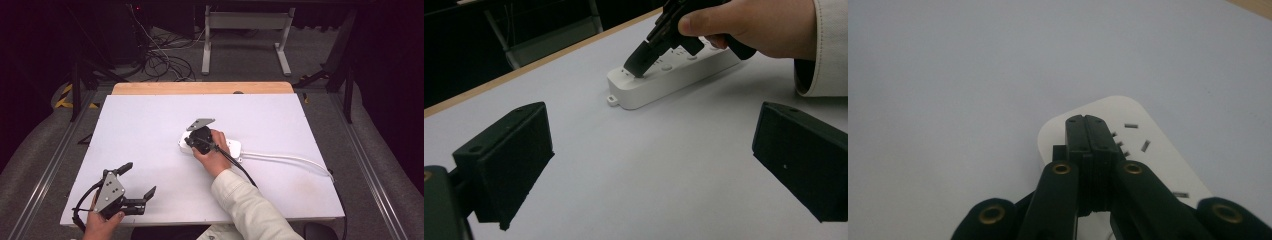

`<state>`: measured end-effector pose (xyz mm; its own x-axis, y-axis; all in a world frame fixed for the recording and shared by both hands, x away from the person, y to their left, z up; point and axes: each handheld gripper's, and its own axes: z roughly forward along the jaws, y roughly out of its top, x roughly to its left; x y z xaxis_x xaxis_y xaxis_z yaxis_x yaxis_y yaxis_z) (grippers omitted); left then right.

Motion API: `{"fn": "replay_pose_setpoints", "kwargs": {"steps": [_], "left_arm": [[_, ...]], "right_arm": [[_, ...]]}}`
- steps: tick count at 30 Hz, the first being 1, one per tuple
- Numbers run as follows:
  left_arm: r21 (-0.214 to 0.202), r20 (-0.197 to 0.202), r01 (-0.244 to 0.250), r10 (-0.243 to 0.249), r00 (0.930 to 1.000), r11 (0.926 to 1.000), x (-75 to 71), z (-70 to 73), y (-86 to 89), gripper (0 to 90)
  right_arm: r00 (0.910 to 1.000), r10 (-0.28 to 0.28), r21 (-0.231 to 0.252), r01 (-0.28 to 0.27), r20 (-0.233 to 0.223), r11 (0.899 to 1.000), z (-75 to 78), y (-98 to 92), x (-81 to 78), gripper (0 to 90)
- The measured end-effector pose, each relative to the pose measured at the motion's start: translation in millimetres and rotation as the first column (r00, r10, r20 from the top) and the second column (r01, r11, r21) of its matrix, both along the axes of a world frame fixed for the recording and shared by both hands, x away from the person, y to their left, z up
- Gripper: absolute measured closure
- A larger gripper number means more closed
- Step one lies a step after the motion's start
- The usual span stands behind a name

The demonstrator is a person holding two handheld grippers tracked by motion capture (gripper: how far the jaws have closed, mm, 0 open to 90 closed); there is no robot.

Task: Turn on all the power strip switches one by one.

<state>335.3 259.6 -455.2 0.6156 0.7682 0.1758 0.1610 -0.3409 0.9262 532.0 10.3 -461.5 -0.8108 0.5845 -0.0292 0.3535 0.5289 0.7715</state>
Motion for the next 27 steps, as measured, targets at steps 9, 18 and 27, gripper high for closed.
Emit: {"fn": "replay_pose_setpoints", "kwargs": {"steps": [9,18,27], "left_arm": [[0.009,0.004,0.000,0.000,1.0000,1.0000,-0.1,0.3,-0.2,3.4],[0.002,0.000,0.000,0.000,1.0000,1.0000,-0.4,0.0,-1.1,3.3],[0.003,0.001,-0.001,0.001,1.0000,1.0000,-0.5,0.0,-1.4,3.4]], "right_arm": [[0.9999,0.000,-0.009,0.000,0.012,1.000,-1.6,1.0,-1.7,90.0],[0.9999,-0.010,-0.002,0.010,0.011,1.000,-3.9,0.8,-2.5,90.0],[0.9999,-0.016,-0.009,0.016,0.007,1.000,-4.2,2.2,-2.4,90.0]]}}
